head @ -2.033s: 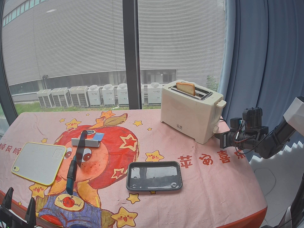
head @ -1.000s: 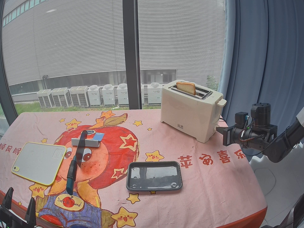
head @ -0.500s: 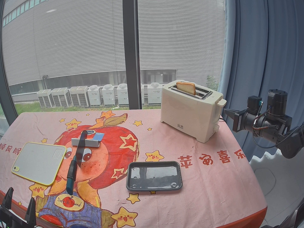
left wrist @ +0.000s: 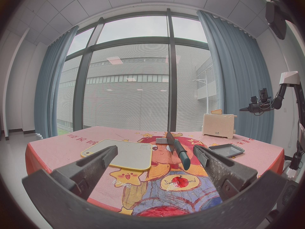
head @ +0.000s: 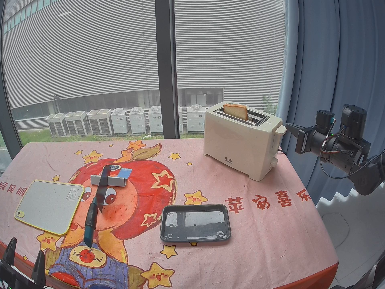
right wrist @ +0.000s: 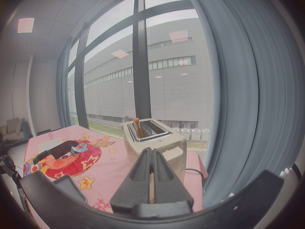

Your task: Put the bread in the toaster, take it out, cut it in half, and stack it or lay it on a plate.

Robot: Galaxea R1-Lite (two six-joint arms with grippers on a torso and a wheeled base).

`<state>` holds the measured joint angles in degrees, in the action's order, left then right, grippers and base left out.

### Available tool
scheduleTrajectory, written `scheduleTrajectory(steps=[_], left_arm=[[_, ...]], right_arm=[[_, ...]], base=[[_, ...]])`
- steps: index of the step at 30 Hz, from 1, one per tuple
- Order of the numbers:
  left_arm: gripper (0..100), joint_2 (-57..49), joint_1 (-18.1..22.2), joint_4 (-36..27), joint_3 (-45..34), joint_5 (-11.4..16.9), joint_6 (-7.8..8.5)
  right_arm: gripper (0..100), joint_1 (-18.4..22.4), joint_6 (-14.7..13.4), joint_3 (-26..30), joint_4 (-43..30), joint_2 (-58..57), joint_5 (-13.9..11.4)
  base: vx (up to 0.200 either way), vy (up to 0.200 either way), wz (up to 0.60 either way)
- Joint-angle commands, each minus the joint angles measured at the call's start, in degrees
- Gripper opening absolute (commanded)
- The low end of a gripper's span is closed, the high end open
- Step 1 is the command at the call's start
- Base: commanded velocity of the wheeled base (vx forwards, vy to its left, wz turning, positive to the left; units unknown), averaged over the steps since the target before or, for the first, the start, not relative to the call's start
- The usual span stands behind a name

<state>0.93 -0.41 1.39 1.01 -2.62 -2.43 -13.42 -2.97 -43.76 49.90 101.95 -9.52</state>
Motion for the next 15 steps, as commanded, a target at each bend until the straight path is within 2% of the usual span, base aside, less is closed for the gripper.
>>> scheduleTrajectory(steps=[1,4,15], left_arm=[[100,-0.57,0.06,0.02,-0.84,-0.02,-0.04],[100,-0.57,-0.02,0.02,-0.84,-0.02,-0.04],[100,-0.57,-0.02,0.02,-0.84,-0.02,-0.04]], right_arm=[[0,0.41,-0.45,-0.71,4.33,5.01,0.38],[0,0.85,-0.63,-1.32,6.35,7.39,0.47],[0,1.91,-0.54,-1.59,6.09,10.29,0.38]], base=[[0.000,0.000,0.00],[0.000,0.000,0.00],[0.000,0.000,0.00]])
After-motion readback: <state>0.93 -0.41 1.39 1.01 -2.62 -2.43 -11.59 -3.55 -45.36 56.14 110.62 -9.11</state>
